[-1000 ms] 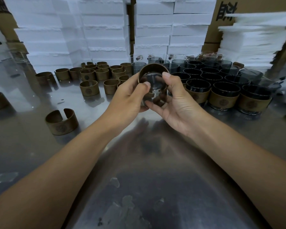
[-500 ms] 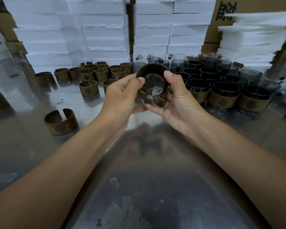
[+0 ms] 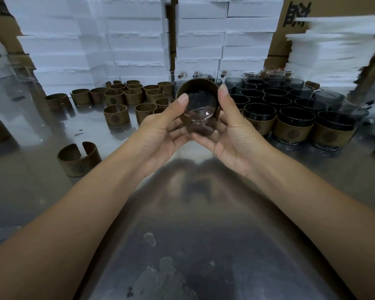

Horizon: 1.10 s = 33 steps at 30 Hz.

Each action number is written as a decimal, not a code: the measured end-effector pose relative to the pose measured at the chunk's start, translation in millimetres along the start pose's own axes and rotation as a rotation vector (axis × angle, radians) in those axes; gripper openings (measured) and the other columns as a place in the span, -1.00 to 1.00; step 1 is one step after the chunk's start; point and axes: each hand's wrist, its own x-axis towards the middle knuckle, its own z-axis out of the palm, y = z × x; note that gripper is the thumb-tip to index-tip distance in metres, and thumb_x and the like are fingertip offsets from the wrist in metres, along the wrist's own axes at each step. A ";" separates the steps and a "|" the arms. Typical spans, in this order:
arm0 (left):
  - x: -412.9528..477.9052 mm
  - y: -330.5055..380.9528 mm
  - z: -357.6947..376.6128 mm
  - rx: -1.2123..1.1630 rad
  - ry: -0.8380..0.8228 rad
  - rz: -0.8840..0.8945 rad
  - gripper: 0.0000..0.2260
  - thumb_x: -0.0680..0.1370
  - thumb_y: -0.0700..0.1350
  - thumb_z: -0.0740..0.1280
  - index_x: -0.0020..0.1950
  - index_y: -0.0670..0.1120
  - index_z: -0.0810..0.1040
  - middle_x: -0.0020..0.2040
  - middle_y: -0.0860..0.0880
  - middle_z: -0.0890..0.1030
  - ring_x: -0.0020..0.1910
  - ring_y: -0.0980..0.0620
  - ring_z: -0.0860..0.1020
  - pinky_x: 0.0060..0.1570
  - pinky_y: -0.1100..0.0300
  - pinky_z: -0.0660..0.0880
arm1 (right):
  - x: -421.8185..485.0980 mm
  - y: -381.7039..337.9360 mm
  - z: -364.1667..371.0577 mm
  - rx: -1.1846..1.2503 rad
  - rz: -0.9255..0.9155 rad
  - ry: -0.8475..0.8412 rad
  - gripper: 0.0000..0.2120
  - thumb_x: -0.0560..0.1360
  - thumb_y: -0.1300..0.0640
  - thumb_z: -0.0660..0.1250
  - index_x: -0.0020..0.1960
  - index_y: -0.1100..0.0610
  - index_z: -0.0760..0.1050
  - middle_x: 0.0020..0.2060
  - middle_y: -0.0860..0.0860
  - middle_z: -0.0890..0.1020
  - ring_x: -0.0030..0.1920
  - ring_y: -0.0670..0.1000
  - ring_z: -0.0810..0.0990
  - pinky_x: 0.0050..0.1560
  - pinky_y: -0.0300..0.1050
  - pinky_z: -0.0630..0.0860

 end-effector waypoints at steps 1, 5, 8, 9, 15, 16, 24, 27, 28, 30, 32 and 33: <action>0.2 0.7 -1.4 -0.004 0.000 0.000 -0.66 0.37 0.05 0.41 0.02 -0.16 0.61 0.04 -0.15 0.68 0.09 -0.06 0.64 0.04 0.16 0.58 | -0.3 0.2 -0.3 -0.053 0.010 0.001 -0.41 0.30 -0.25 0.33 0.14 0.15 0.54 -0.02 0.07 0.71 0.02 0.00 0.68 -0.12 -0.12 0.63; 0.5 1.0 -4.3 0.017 0.005 -0.012 -0.62 0.37 0.05 0.36 0.04 -0.19 0.59 0.05 -0.18 0.67 0.11 -0.08 0.63 0.06 0.16 0.58 | -1.1 2.0 1.0 -0.209 0.019 0.044 -0.49 0.49 -0.29 0.17 0.16 0.08 0.55 0.02 -0.01 0.70 0.04 -0.08 0.66 -0.13 -0.19 0.59; 0.0 0.3 -2.7 0.008 -0.009 -0.006 -0.63 0.37 0.02 0.35 0.04 -0.21 0.59 0.05 -0.18 0.67 0.08 -0.07 0.64 -0.02 0.19 0.59 | -1.0 0.5 3.0 -0.192 0.020 0.079 -0.59 0.54 -0.25 0.14 0.03 0.05 0.57 -0.09 -0.06 0.71 -0.07 -0.12 0.67 -0.27 -0.27 0.54; -0.4 0.2 -1.9 0.011 -0.013 -0.006 -0.60 0.35 0.02 0.36 0.06 -0.22 0.58 0.06 -0.19 0.67 0.08 -0.06 0.64 -0.04 0.21 0.59 | -0.8 0.0 3.5 -0.171 0.025 0.084 -0.60 0.55 -0.24 0.14 0.00 0.04 0.56 -0.13 -0.06 0.71 -0.12 -0.13 0.68 -0.32 -0.29 0.53; -0.9 -1.0 0.6 0.045 -0.024 0.046 -0.49 0.20 0.09 0.43 0.03 -0.19 0.62 0.01 -0.16 0.69 0.01 -0.02 0.66 -0.09 0.24 0.59 | -0.5 -2.8 4.2 -0.023 0.052 0.072 -0.66 0.57 -0.15 0.17 0.04 0.09 0.52 -0.24 -0.05 0.67 -0.31 -0.12 0.64 -0.36 -0.29 0.51; -0.9 -0.9 0.5 0.041 -0.026 0.056 -0.52 0.19 0.09 0.43 -0.01 -0.17 0.64 -0.01 -0.15 0.69 -0.02 -0.01 0.67 -0.11 0.24 0.59 | -0.4 -3.2 4.6 -0.007 0.053 0.071 -0.67 0.58 -0.14 0.17 0.04 0.11 0.52 -0.27 -0.04 0.67 -0.33 -0.11 0.64 -0.36 -0.29 0.50; -1.8 0.0 -0.4 0.038 -0.009 0.059 -0.44 0.14 0.10 0.47 0.04 -0.18 0.61 -0.01 -0.15 0.69 -0.05 -0.01 0.67 -0.17 0.26 0.60 | 0.4 -3.5 5.9 0.024 0.055 0.082 -0.71 0.60 -0.08 0.17 0.04 0.11 0.52 -0.32 -0.04 0.65 -0.37 -0.11 0.61 -0.40 -0.27 0.47; -1.9 0.9 1.2 0.042 -0.002 0.050 -0.46 0.19 0.08 0.41 0.08 -0.19 0.57 -0.02 -0.12 0.70 -0.02 0.01 0.67 -0.14 0.26 0.59 | 1.0 -2.3 5.1 -0.020 0.039 0.086 -0.70 0.60 -0.10 0.16 0.05 0.09 0.53 -0.26 -0.04 0.66 -0.34 -0.12 0.63 -0.39 -0.26 0.49; -2.0 1.3 1.6 0.035 -0.004 0.047 -0.48 0.21 0.07 0.41 0.08 -0.18 0.58 0.00 -0.12 0.69 0.00 0.00 0.66 -0.12 0.26 0.59 | 1.4 -1.9 4.6 -0.055 0.043 0.093 -0.68 0.60 -0.12 0.16 0.09 0.08 0.53 -0.20 -0.04 0.67 -0.30 -0.12 0.64 -0.36 -0.23 0.51; -1.8 2.3 0.9 0.026 0.007 0.053 -0.55 0.25 0.02 0.42 0.05 -0.19 0.59 0.00 -0.12 0.69 0.01 0.00 0.66 -0.08 0.24 0.59 | 2.5 -0.5 3.3 -0.159 0.070 0.123 -0.62 0.60 -0.16 0.13 0.19 0.07 0.52 -0.06 -0.01 0.67 -0.18 -0.08 0.66 -0.24 -0.16 0.52; -1.1 3.5 -0.9 0.048 0.023 0.072 -0.63 0.33 -0.06 0.39 0.07 -0.21 0.60 0.02 -0.12 0.69 0.04 0.00 0.65 0.01 0.21 0.58 | 3.6 1.2 2.1 -0.276 0.100 0.150 -0.59 0.60 -0.19 0.08 0.21 0.04 0.51 -0.01 0.03 0.67 -0.09 -0.02 0.66 -0.19 -0.12 0.51; -0.8 4.0 -1.5 0.075 0.031 0.081 -0.64 0.36 -0.10 0.37 0.11 -0.23 0.58 0.05 -0.13 0.68 0.08 -0.01 0.63 0.07 0.19 0.57 | 3.8 2.0 2.1 -0.303 0.120 0.151 -0.58 0.61 -0.20 0.05 0.20 0.04 0.51 -0.03 0.04 0.67 -0.09 0.00 0.66 -0.19 -0.12 0.51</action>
